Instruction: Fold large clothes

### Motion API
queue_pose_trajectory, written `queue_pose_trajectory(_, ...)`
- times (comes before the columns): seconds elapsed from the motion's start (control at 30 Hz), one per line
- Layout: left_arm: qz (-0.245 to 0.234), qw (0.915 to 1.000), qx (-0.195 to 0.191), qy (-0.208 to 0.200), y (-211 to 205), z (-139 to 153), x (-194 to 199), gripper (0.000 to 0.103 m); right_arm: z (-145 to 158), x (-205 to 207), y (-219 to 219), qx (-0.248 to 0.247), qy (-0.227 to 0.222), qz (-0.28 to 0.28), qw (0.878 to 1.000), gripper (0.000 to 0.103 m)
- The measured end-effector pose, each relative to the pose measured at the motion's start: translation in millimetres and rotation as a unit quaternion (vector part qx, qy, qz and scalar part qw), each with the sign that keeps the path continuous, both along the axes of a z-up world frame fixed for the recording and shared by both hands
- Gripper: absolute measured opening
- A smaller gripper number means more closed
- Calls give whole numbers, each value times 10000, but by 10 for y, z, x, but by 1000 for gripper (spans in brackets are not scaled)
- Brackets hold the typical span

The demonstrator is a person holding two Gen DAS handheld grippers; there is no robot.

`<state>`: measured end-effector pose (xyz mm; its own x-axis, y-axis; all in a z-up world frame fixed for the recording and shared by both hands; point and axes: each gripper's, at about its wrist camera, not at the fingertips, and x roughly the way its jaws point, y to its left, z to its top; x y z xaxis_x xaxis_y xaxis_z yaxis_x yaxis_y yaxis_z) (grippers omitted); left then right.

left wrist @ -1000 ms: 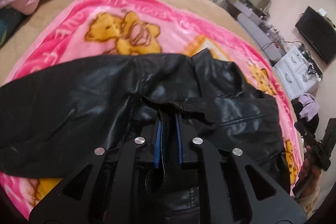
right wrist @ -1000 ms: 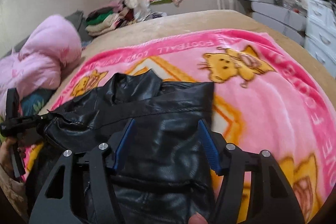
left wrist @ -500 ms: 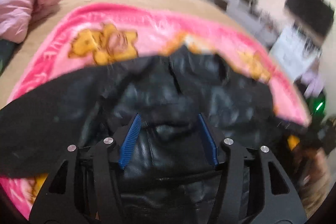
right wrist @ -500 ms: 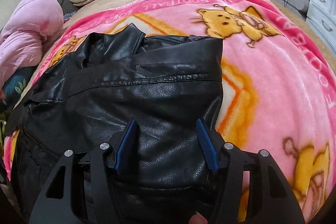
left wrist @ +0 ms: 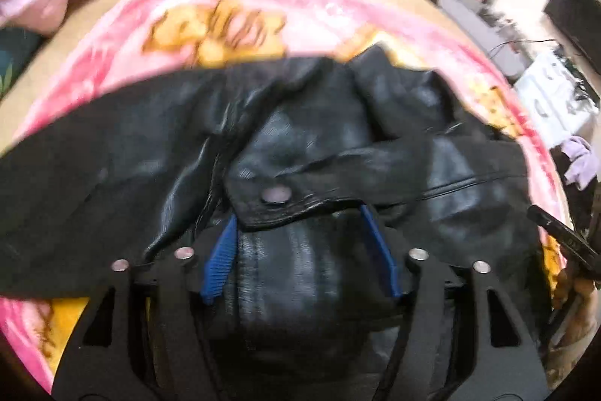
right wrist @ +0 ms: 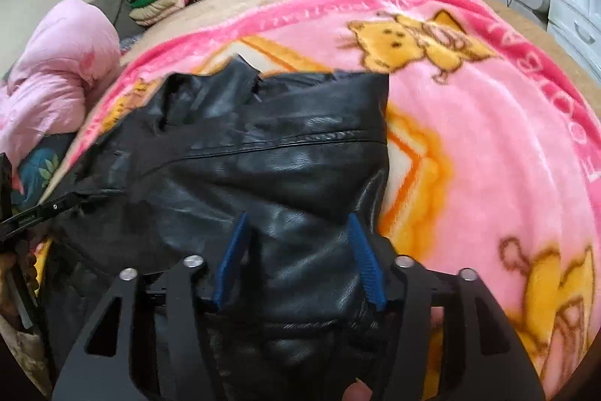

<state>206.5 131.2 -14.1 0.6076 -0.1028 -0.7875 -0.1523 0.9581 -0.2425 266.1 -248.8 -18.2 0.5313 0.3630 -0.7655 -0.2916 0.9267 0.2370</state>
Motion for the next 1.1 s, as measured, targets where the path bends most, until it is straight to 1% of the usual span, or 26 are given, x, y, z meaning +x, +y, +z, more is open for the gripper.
queue_pose_trajectory(0.03,-45,9998,108,-149,-53,90,-45,67,41,-33,2,52,-60,29,10000,61)
queue_pose_trajectory(0.07,-85,9994,214,-263,-107,167,-84,71,88,-90,20,84,-128,80,9999,61)
queue_pose_trajectory(0.1,-150,9985,308,-429,-186,260,-149,78,126,-142,47,89,-197,139,9997,63)
queue_pose_trajectory(0.13,-192,9980,322,-518,-227,295,-180,86,154,-184,78,92,-252,195,9994,64)
queue_pose_trajectory(0.2,-381,9967,354,-630,-377,354,-227,94,188,-245,153,69,-310,337,9989,67)
queue_pose_trajectory(0.23,-512,9959,380,-640,-467,363,-243,94,205,-278,199,40,-356,394,9986,71)
queue_pose_trajectory(0.27,-589,9952,427,-654,-523,362,-253,94,216,-295,221,34,-385,410,9984,72)
queue_pose_trajectory(0.37,-885,9912,774,-612,-755,303,-244,94,241,-337,295,69,-415,528,9977,72)
queue_pose_trajectory(0.4,-995,9900,866,-508,-818,239,-235,94,243,-345,311,75,-416,550,9976,72)
queue_pose_trajectory(0.43,-1060,9900,877,-312,-858,149,-206,94,244,-350,328,81,-405,591,9974,72)
queue_pose_trajectory(0.5,-1039,9922,686,-25,-830,0,-162,94,242,-381,383,50,-394,713,9967,72)
queue_pose_trajectory(0.57,-826,9951,459,292,-724,-193,-133,94,226,-412,442,-3,-388,860,9955,73)
queue_pose_trajectory(0.6,-784,9956,368,352,-698,-250,-140,93,209,-427,475,-40,-371,929,9950,74)
queue_pose_trajectory(0.63,-772,9960,238,370,-662,-301,-146,93,194,-441,497,-71,-359,962,9947,74)
queue_pose_trajectory(0.7,-765,9963,175,352,-642,-328,-156,93,127,-443,545,-220,-273,1004,9943,76)
queue_pose_trajectory(0.73,-782,9962,208,336,-651,-322,-160,93,70,-425,556,-381,-189,946,9946,81)
queue_pose_trajectory(0.77,-793,9961,222,317,-654,-331,-166,93,6,-402,553,-570,-91,848,9947,82)
queue_pose_trajectory(0.8,-796,9962,203,298,-649,-340,-179,93,-109,-358,538,-897,62,693,9935,82)
queue_pose_trajectory(0.83,-780,9965,150,271,-637,-357,-184,93,-173,-337,519,-947,129,678,9931,82)
queue_pose_trajectory(0.87,-776,9965,140,265,-634,-361,-182,93,-220,-320,485,-810,186,669,9943,82)
queue_pose_trajectory(0.9,-779,9965,152,269,-639,-356,-182,93,-222,-315,470,-764,209,639,9948,81)
queue_pose_trajectory(1.03,-782,9963,221,287,-648,-332,-175,93,-189,-334,494,-845,183,640,9942,82)
queue_pose_trajectory(1.1,-783,9961,298,291,-681,-300,-165,93,-143,-362,496,-839,139,651,9942,84)
